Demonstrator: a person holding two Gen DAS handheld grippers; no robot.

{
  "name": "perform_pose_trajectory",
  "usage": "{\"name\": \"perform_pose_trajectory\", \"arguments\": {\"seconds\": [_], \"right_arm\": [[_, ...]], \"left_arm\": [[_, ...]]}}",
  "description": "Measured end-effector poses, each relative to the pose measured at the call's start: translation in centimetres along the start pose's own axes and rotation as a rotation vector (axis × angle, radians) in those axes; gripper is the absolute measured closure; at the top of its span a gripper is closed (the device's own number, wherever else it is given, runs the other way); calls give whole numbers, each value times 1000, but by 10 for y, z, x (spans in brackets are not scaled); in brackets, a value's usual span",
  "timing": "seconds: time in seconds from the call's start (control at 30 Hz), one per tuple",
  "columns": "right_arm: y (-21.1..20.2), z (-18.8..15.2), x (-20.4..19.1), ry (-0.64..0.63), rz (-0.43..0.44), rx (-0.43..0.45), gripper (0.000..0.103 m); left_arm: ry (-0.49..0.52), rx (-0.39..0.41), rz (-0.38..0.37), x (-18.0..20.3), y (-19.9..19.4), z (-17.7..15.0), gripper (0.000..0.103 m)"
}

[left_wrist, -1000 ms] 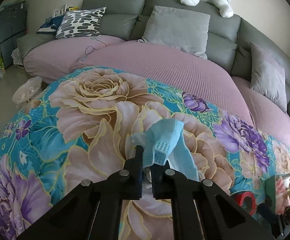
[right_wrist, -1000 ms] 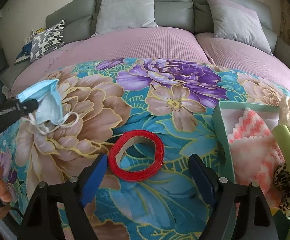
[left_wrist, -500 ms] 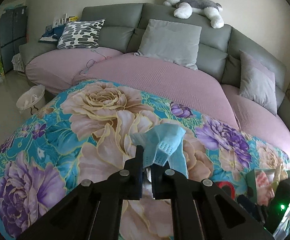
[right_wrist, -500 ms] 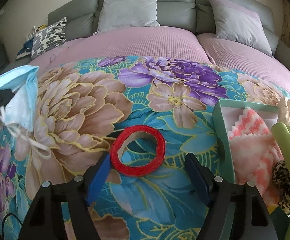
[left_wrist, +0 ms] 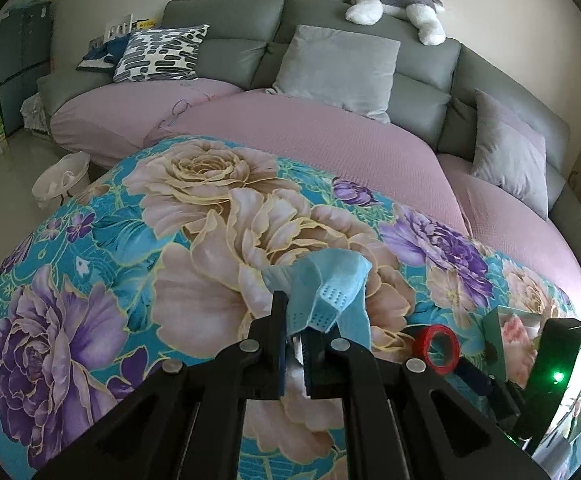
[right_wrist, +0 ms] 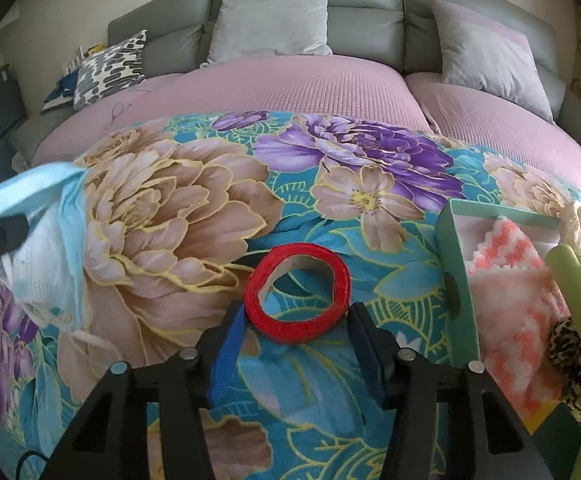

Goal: Organize soft objects
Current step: 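Grasp the blue face mask with the left tool while the right tool grasps the red tape roll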

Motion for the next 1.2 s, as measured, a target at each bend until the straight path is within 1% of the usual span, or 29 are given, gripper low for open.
{"name": "perform_pose_trajectory", "arguments": {"seconds": [0.37, 0.53, 0.83, 1.07, 1.2], "right_arm": [[7, -1, 1, 15, 17, 2, 46], [10, 0, 1, 24, 13, 11, 45], [9, 0, 0, 27, 10, 26, 47], [1, 0, 2, 37, 2, 44, 47], [-17, 5, 5, 40, -6, 81, 47]], "left_arm": [[6, -9, -5, 3, 2, 0, 97], [-15, -15, -9, -3, 4, 0, 97], [-56, -17, -36, -13, 5, 2, 97], [-67, -10, -47, -18, 3, 4, 97], [-58, -2, -55, -15, -1, 6, 97]]}}
Point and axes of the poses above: each gripper's, at about its wrist camera, not at the fingertips, and y roughly the way its jaws point, x to its right, z to its top, the point moved 6 cm from there along y, roughly the way its jaws point, and after that the axes turned 4 degrees about -z, right-handed, at the moved point
